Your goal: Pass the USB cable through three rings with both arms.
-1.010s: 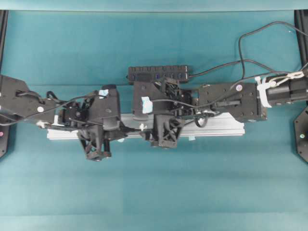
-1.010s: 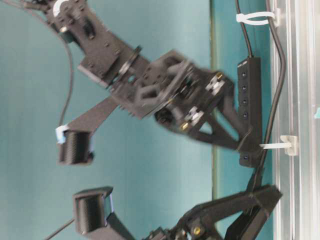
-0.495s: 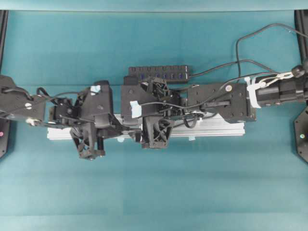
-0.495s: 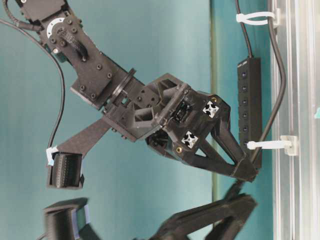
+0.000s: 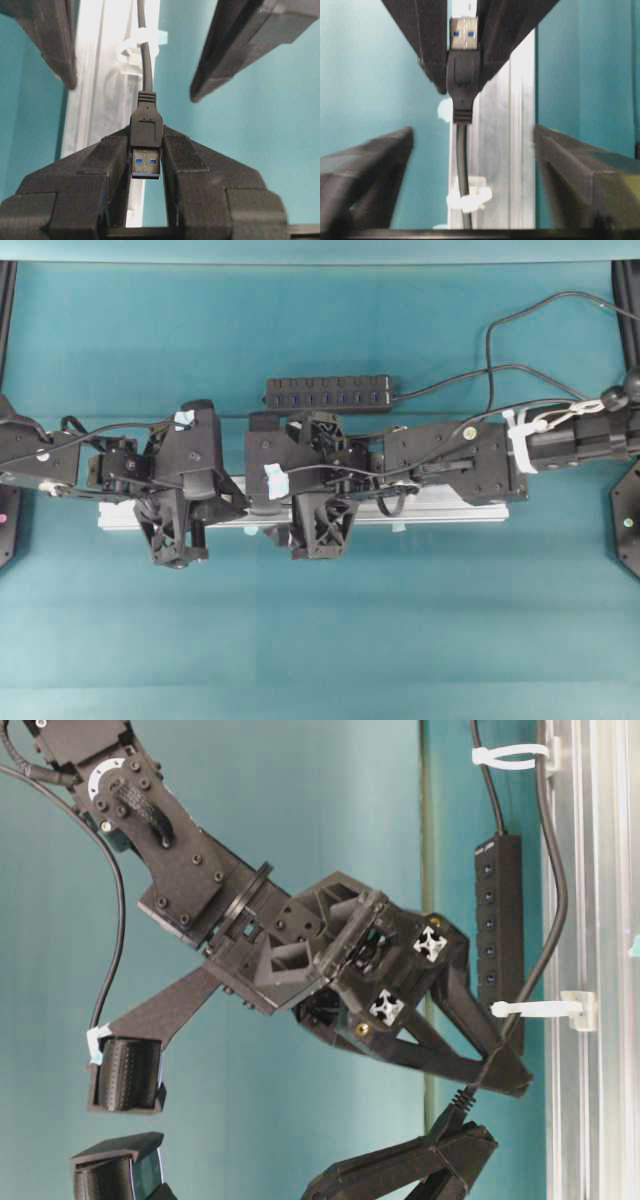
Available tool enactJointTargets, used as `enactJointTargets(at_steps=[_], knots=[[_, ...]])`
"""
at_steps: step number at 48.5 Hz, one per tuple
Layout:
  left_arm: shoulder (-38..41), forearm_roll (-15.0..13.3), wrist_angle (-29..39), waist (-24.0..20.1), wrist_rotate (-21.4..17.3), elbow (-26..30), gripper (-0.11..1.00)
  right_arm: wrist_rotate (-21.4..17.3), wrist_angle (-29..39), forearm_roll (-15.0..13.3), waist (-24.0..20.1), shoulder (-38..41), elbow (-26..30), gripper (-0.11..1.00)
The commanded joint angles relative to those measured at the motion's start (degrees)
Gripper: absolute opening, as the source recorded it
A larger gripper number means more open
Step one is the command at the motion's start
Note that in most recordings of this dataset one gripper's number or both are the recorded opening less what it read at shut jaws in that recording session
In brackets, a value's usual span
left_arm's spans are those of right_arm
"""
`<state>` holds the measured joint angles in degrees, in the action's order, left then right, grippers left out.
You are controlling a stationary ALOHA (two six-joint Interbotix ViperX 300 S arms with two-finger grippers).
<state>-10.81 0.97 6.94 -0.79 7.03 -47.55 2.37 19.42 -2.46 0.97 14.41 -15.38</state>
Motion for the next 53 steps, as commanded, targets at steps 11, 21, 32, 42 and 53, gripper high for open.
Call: enactJointTargets(at_steps=[11,21,32,42,53], knots=[[-0.97,0.09,-0.70,0.53,-0.09,0.70,0.21,0.70,-0.44,0.00,-0.26,0.35,2.64,-0.03],[-0.97,0.09,-0.70,0.53,-0.09,0.44,0.21,0.70,0.00,0.00,-0.44,0.62,2.90,-0.07],[-1.41,0.09,-0.44,0.53,0.62,0.09,0.21,0.44,0.44,0.00,-0.62,0.62,2.90,-0.07],[-2.55,0.09,1.23,0.62,0.97,-0.09,0.21,0.44,3.60,0.00,-0.62,1.58,3.52,-0.07],[-8.09,0.09,5.80,1.41,1.05,-1.76,0.66,0.62,6.77,0.00,-0.62,3.43,5.71,-0.07]])
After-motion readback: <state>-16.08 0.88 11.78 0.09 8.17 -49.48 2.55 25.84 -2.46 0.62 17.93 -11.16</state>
